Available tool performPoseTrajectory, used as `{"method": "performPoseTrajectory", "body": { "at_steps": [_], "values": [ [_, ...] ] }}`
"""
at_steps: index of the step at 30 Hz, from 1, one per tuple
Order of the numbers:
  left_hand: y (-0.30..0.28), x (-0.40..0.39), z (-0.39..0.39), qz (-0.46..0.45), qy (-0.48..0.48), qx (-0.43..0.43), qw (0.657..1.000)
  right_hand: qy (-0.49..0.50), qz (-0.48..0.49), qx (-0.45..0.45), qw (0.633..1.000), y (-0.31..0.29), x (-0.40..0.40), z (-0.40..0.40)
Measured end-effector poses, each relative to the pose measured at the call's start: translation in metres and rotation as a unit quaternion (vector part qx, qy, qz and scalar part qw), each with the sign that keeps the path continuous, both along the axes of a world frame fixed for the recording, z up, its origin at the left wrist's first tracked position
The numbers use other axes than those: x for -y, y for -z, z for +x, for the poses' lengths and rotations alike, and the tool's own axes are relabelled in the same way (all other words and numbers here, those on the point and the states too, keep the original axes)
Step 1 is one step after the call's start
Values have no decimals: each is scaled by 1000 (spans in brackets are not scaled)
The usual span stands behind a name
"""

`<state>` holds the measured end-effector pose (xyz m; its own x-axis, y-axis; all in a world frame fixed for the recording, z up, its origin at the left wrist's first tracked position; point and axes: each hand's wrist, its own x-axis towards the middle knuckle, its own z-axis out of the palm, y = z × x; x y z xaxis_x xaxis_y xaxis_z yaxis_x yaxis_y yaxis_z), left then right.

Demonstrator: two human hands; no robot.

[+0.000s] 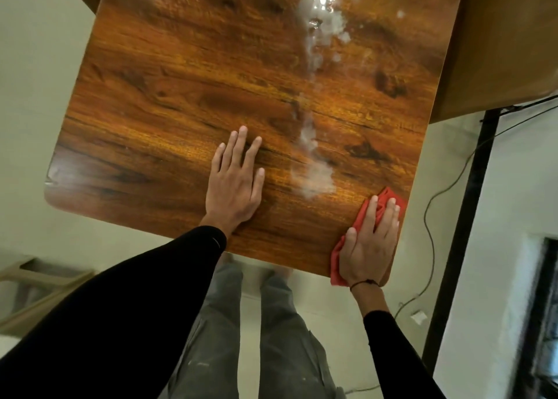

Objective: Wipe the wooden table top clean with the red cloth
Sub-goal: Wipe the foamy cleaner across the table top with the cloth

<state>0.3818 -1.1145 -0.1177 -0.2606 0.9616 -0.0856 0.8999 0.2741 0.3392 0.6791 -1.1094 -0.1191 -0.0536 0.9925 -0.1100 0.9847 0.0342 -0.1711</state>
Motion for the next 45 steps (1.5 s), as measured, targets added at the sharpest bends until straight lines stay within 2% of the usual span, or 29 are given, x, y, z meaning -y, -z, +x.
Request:
{"method": "performPoseTrajectory", "body": {
  "at_steps": [3, 9, 16, 21, 23, 27, 32, 38, 41, 45],
  "values": [
    [2, -1, 0, 1, -3, -1, 1000, 3, 3, 7, 1000, 2, -33, -12],
    [4, -1, 2, 13, -4, -7, 1000, -106, 13, 12, 994, 3, -74, -48],
    [4, -1, 3, 22, -9, -22, 999, -208, 15, -22, 978, 4, -47, -93],
    [1, -3, 6, 21, -10, -22, 999, -279, 7, -32, 960, 5, -20, -59],
    [1, -3, 6, 20, -10, -20, 1000, -266, 3, -33, 963, 5, -12, -31],
    [2, -3, 4, 18, -10, -19, 1000, -161, -7, -28, 987, 2, -15, 17],
    [4, -1, 2, 25, -8, -22, 999, -105, 8, -41, 994, 1, -57, 19],
    [3, -3, 5, 21, -5, -24, 999, -173, 17, -11, 985, 1, -92, -18],
    [3, -1, 3, 21, -10, -26, 999, -219, 7, -29, 975, 0, -76, -30],
    [2, -2, 6, 20, -10, -22, 999, -269, -2, -33, 962, 4, -27, -5]
  ]
}}
